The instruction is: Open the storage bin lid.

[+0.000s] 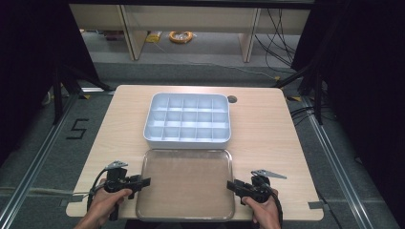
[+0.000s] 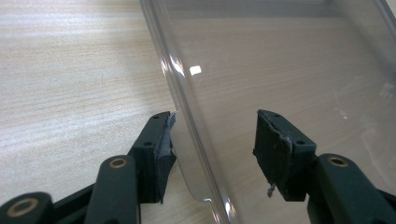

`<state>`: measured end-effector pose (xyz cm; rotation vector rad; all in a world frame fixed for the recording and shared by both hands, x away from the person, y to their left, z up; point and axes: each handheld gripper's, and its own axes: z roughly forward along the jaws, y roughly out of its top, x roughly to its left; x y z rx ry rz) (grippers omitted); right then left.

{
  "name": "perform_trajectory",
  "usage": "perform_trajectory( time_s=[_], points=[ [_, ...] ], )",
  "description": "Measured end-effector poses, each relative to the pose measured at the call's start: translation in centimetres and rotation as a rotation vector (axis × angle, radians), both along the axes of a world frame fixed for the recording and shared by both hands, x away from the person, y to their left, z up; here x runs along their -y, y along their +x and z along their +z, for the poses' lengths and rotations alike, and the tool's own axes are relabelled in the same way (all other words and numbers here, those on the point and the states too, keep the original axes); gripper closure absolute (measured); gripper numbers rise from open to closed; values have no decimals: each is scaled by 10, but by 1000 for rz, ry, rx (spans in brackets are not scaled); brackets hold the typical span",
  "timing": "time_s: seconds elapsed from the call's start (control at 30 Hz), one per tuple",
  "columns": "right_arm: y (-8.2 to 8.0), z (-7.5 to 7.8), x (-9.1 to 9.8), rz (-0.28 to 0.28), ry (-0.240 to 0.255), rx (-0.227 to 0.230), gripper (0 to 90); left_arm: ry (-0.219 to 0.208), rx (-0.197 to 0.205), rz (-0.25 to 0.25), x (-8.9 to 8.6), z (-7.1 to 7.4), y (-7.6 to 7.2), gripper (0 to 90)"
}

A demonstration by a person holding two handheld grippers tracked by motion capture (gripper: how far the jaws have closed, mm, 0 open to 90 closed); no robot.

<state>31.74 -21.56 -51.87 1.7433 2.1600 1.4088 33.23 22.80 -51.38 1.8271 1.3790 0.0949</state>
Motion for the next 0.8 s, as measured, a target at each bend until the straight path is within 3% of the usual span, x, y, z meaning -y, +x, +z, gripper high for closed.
perform_trajectory(
  time_s=[0.07,0.1,0.17,0.27,0.3,0.37,0.4,0.43,0.47,0.5,0.53,0.57,0.6,0.67,0.7,0.8],
  points=[
    [2,2,1,-13,2,20,574,11,9,5,0,0,1,457],
    [3,4,3,-9,3,21,572,63,19,-11,-2,1,1,460],
    [4,6,5,-20,17,30,569,94,45,6,-3,2,1,433],
    [5,7,7,-29,15,31,568,81,44,48,-6,4,2,393],
    [7,6,9,-33,-3,56,568,78,49,55,-7,4,2,392],
    [7,9,11,-32,-6,58,563,87,54,44,-8,6,2,394],
    [8,10,12,-34,-5,65,560,69,63,59,-6,6,2,394],
    [6,12,10,-58,14,39,553,86,67,43,-6,7,1,393],
    [10,11,13,-34,-37,99,532,87,68,41,-6,7,1,389],
    [10,11,13,-34,-37,99,532,83,72,33,-6,8,1,389],
    [11,13,13,-17,-22,103,522,54,102,35,-4,7,1,386],
    [13,15,11,-7,-70,125,495,69,99,18,-5,9,1,379],
    [13,15,11,-7,-70,125,495,51,114,35,-3,9,2,379],
    [17,20,9,34,-141,186,418,35,121,30,-4,10,3,339],
    [17,20,9,34,-141,186,418,26,121,27,-5,11,4,339],
    [22,23,7,72,-154,243,349,5,125,20,-6,11,6,292]
  ],
)
